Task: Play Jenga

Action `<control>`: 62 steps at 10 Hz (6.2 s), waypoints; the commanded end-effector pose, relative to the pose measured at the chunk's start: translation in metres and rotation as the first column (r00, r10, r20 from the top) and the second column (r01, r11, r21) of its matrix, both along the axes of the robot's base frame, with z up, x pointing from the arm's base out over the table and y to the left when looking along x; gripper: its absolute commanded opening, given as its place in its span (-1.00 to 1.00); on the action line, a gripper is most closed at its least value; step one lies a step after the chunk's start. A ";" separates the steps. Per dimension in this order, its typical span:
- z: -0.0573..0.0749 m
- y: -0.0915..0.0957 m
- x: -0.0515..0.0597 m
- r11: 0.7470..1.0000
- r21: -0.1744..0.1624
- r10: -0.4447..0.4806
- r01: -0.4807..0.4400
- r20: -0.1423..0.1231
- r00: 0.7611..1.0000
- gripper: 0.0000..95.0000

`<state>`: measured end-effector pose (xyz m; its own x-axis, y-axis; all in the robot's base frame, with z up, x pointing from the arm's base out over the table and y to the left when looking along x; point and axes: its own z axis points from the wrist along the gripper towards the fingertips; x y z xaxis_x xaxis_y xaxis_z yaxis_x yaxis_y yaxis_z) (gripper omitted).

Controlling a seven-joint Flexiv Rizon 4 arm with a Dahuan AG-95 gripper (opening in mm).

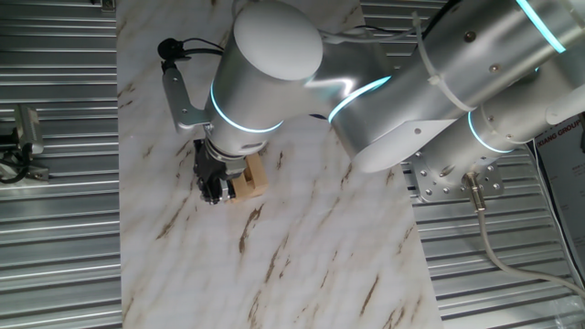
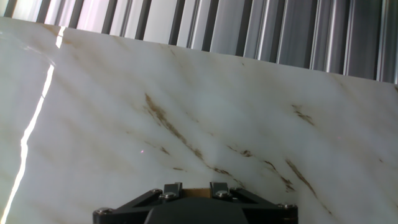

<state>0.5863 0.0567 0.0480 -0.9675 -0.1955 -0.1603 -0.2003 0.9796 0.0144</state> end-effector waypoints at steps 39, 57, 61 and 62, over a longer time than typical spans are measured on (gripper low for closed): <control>-0.002 0.002 0.007 1.000 0.001 0.006 -0.006 -0.018 1.000 -1.00; -0.003 0.004 0.005 0.999 -0.004 0.046 -0.046 -0.031 0.998 -1.00; -0.004 0.004 0.004 0.999 -0.003 0.052 -0.052 -0.030 0.998 -1.00; -0.003 0.004 0.003 0.999 -0.003 0.053 -0.053 -0.029 0.998 -1.00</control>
